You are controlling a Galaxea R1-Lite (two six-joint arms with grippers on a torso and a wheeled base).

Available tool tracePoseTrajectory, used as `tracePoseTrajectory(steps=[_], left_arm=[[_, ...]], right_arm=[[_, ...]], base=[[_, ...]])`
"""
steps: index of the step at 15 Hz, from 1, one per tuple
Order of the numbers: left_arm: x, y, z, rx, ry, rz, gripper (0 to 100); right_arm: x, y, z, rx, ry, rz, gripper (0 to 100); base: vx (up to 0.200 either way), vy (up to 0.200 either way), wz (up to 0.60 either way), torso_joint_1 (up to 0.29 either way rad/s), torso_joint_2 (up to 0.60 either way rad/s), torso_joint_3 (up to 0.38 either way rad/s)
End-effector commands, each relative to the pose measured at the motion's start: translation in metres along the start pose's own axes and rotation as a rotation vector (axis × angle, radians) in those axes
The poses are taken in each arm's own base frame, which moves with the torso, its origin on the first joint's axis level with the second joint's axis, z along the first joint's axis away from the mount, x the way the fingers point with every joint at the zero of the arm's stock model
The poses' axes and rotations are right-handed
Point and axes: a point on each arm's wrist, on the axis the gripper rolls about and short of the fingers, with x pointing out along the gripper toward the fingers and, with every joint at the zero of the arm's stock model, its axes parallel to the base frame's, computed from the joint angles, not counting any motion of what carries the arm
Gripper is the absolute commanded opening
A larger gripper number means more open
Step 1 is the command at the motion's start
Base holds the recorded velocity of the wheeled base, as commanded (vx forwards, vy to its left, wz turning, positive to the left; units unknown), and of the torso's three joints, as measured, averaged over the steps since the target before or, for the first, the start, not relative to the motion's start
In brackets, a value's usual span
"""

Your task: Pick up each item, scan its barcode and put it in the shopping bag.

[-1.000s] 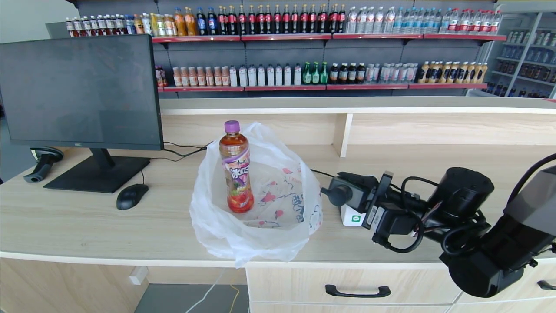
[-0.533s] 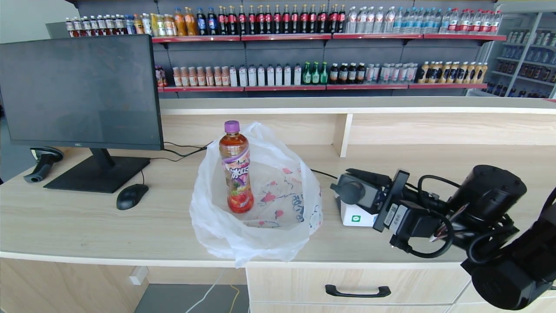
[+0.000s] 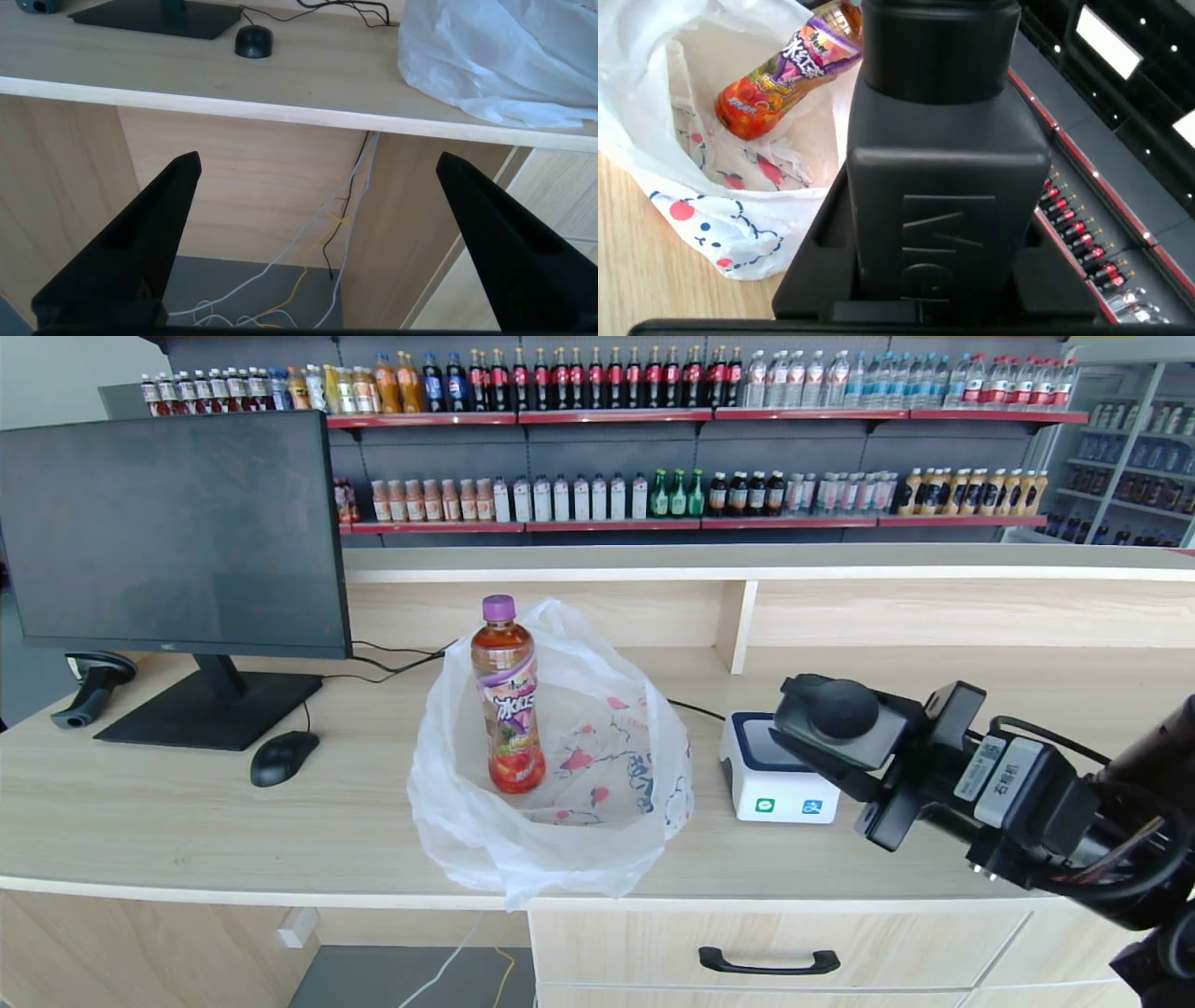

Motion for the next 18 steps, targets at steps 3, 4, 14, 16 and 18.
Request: tracePoseTrajectory(steps=[3,4,14,16,18], left_arm=[[0.000,0.000,0.000,0.000,0.000,0.001,100],[0.000,0.000,0.000,-0.002,0.000,0.001,100],[0.000,0.000,0.000,-0.003,0.000,0.001,100],[0.000,0.000,0.000,-0.003,0.002,0.001,100],[0.000,0.000,0.000,-0.005,0.000,0.001,100]], right_arm=[[-0.022,0.002,0.018,0.114,0.011,-0.027,0],[-0.023,0.003,0.020,0.219,0.023,-0.048,0],[-0.027,0.006,0.008,0.822,0.187,-0.350,0],[-0.024,0.007,0.004,0.829,0.209,-0.387,0],[-0.027,0.010,0.003,0.831,0.227,-0.380,0]], base=[[0.000,0.000,0.00,0.000,0.00,0.000],[0.000,0.000,0.00,0.000,0.00,0.000],[0.000,0.000,0.00,0.000,0.00,0.000],[0.000,0.000,0.00,0.000,0.00,0.000],[-0.100,0.000,0.00,0.001,0.00,0.001]])
